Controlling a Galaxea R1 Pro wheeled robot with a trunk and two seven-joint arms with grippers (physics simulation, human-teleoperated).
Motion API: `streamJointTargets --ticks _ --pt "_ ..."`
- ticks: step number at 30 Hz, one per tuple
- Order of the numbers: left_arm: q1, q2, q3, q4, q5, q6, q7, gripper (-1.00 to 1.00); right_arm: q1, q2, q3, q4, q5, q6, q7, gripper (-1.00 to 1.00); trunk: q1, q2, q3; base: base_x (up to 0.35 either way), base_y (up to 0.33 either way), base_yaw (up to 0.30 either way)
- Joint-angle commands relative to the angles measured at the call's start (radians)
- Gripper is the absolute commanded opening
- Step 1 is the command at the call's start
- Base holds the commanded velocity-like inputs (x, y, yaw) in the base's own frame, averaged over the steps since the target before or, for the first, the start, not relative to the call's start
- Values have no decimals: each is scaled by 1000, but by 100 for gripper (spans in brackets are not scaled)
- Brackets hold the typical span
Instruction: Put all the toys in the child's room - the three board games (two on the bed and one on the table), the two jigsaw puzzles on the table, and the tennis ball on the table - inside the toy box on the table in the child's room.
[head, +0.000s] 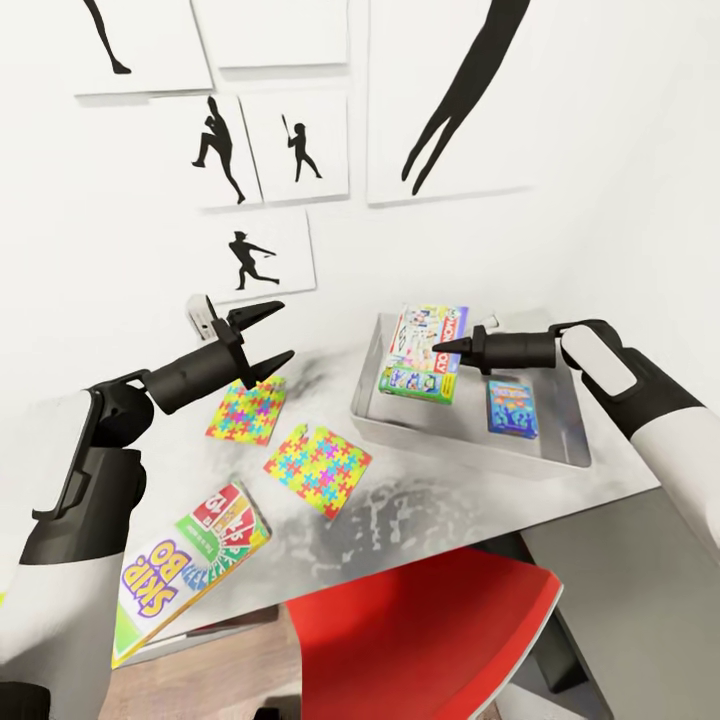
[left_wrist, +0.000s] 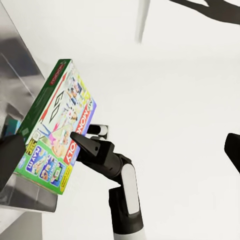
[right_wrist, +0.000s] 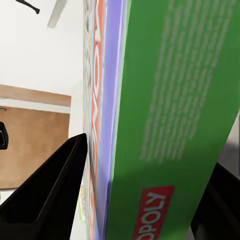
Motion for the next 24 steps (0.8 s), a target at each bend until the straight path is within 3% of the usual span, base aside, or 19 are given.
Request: streamJointTargets --ticks 1,15,24 --pt "-1 0 1 -1 10 2 10 100 -2 -1 3 1 5 0 9 -100 0 -2 -3 0 0 0" --pt "-48 -3 -26 1 14 0 20 100 -19 -4 3 3 5 0 10 -100 0 -2 -26 0 0 0" --pt "-66 -19 -38 1 25 -2 52 100 -25 -5 3 3 4 0 11 -100 0 -2 -41 0 0 0"
